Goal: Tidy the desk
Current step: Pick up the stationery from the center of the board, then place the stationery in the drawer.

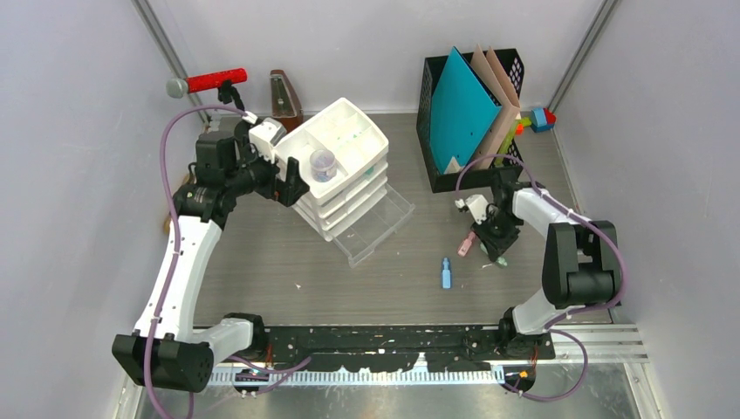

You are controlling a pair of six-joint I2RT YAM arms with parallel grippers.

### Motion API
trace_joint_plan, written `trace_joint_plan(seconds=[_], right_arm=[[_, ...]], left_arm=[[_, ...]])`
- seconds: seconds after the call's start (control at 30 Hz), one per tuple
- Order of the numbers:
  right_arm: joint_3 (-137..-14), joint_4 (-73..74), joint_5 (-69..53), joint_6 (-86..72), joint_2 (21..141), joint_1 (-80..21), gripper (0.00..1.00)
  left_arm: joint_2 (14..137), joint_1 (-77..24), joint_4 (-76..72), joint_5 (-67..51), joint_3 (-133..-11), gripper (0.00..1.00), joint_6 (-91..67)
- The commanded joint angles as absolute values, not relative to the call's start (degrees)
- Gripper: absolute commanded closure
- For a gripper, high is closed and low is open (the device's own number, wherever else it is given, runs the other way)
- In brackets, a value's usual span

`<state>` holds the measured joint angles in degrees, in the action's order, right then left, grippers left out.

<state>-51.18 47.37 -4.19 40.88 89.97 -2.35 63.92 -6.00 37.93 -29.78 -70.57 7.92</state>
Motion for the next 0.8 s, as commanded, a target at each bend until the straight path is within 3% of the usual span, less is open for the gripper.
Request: trace_joint_plan(seconds=[0.0, 0.23, 0.5, 0.77], right_arm=[[-59.09, 55.05, -5.14, 41.06, 85.17, -1.87, 0.92], [-71.03, 60.60, -13.51, 34.33, 83.82, -8.30, 0.92], [-80.90, 54.38, -5.02, 33.22, 89.30, -29.28, 0.92], [-90.50, 52.03, 2.64, 42.49, 99.95, -41.58, 0.90]], left_arm=[[62.82, -5.80, 36.14, -31.71, -70.75, 0.00, 7.55], [62.59, -5.85, 36.56, -31.49, -70.83, 0.00, 7.51], [61.13, -5.80, 37.92, -29.54, -71.78, 0.00, 8.75], [59.25, -5.80, 40.37, -25.87, -72.24, 0.00, 10.57]])
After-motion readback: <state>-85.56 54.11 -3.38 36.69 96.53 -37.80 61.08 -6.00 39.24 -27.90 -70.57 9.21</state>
